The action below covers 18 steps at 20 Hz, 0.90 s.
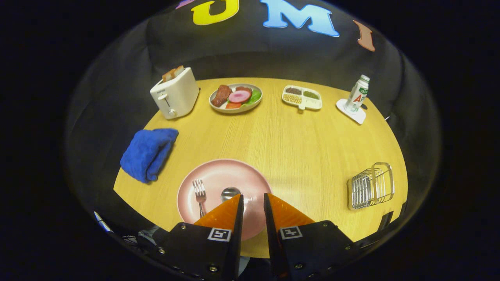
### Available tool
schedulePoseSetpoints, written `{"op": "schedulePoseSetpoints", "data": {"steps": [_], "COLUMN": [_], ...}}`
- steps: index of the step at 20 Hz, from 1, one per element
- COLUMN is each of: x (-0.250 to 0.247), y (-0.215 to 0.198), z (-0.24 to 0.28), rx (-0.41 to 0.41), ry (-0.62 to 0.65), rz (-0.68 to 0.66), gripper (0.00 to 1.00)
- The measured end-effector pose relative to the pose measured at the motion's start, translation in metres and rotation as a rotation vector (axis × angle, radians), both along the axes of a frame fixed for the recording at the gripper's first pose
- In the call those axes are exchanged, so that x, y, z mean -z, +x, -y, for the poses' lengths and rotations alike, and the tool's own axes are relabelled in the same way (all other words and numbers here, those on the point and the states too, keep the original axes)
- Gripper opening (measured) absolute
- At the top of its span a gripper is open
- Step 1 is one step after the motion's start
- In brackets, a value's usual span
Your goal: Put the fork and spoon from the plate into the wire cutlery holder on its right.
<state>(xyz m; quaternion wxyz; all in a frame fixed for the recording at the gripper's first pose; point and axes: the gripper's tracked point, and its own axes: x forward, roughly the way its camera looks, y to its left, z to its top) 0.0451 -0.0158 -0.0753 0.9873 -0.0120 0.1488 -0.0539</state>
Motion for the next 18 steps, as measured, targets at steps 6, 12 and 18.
{"op": "schedulePoseSetpoints", "data": {"steps": [6, 12, 18], "x": [0.051, 0.079, 0.099], "y": [0.008, 0.013, 0.017], "z": [-0.015, -0.026, -0.031], "rx": [-0.043, -0.064, -0.063], "ry": [0.042, 0.056, 0.069], "rz": [-0.199, -0.319, -0.420], "gripper": [0.31, 0.31, 0.31]}}
